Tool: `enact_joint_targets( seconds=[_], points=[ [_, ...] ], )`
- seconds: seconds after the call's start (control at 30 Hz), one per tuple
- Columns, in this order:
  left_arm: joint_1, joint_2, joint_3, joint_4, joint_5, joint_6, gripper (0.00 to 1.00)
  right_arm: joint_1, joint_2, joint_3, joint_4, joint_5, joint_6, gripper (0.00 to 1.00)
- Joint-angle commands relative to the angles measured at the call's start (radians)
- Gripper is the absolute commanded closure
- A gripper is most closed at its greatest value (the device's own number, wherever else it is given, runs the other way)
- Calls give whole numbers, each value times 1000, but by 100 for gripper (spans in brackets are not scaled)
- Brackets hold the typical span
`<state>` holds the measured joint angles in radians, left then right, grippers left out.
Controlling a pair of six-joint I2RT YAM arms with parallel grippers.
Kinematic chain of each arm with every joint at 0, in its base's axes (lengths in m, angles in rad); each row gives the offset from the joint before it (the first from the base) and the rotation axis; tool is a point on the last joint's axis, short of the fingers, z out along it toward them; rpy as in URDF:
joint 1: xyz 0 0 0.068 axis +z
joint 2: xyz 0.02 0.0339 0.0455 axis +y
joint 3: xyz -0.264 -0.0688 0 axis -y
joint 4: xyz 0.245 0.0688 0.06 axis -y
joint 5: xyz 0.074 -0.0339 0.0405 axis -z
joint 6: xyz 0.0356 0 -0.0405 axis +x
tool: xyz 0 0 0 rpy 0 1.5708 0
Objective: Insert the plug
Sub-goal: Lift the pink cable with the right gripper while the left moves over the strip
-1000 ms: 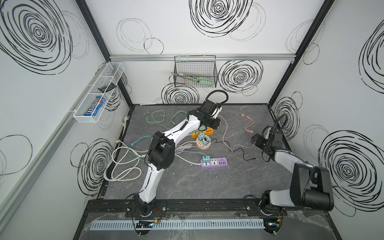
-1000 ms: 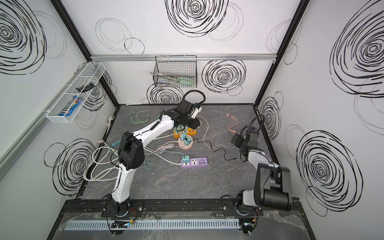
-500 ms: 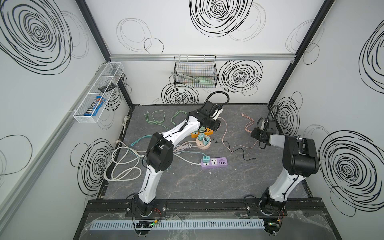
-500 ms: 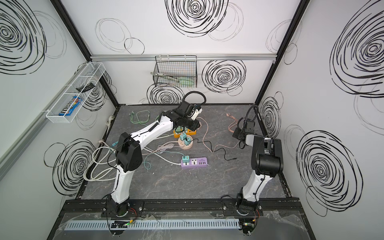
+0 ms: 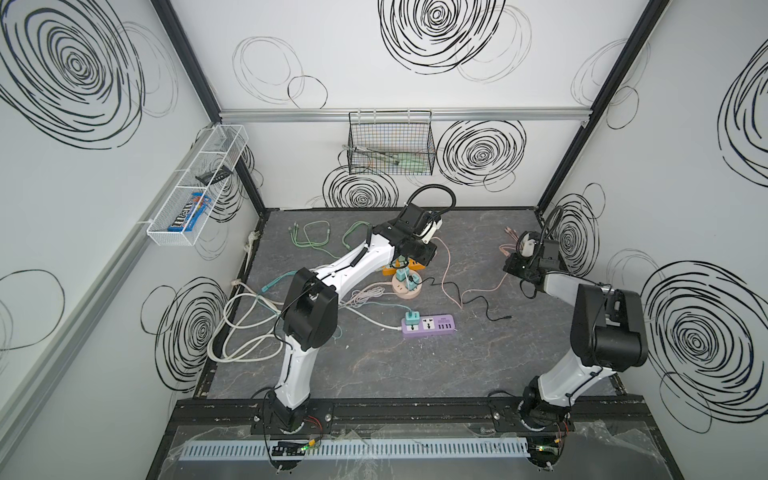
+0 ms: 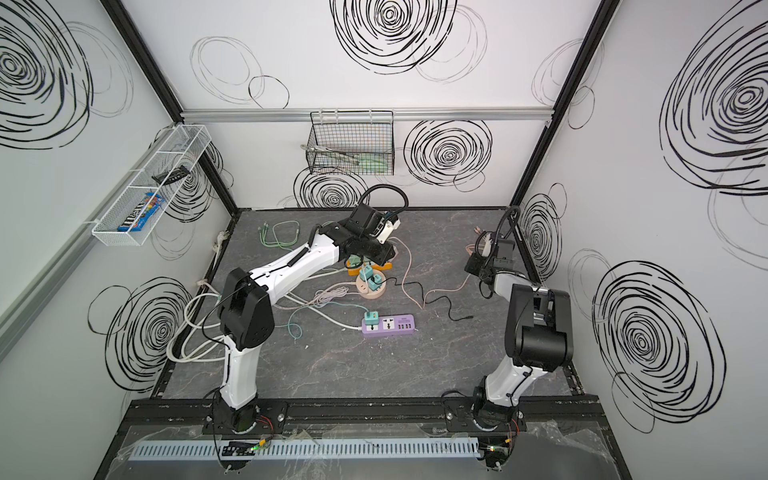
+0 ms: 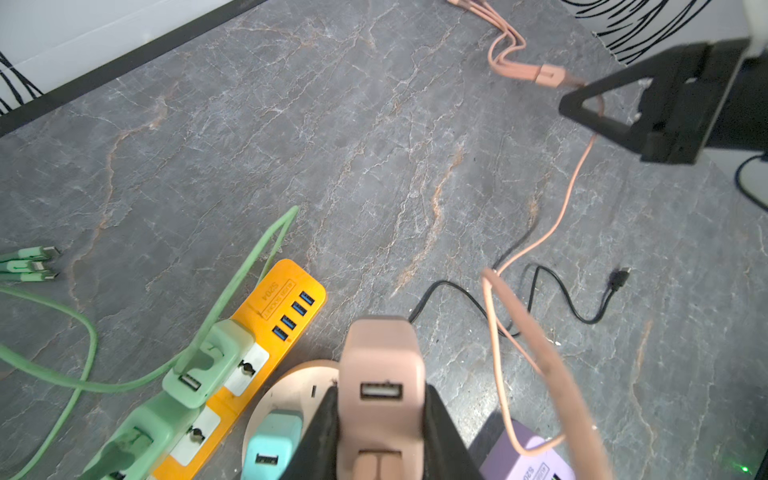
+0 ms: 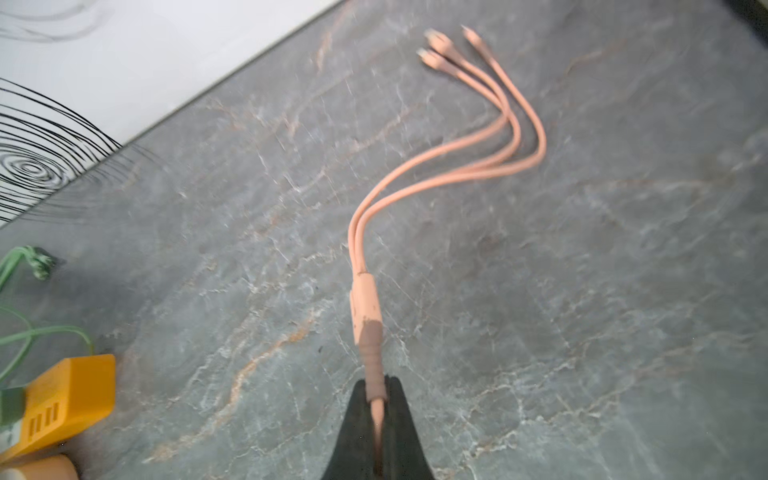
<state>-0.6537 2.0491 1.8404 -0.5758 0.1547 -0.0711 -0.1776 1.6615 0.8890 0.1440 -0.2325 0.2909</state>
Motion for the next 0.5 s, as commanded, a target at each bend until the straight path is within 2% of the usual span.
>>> enact_joint_targets(
  seconds=[0.0, 0.27, 0.47],
  points=[
    [-3, -80, -44, 19, -14, 37, 100, -48, -53, 62, 35, -27, 2, 100],
    [-33, -193, -210, 10, 12, 124, 100, -151, 31, 334, 61, -30, -8, 100],
    [-60, -221, -248, -110, 65, 248, 100, -174, 163, 482, 84, -42, -61, 100]
  ],
)
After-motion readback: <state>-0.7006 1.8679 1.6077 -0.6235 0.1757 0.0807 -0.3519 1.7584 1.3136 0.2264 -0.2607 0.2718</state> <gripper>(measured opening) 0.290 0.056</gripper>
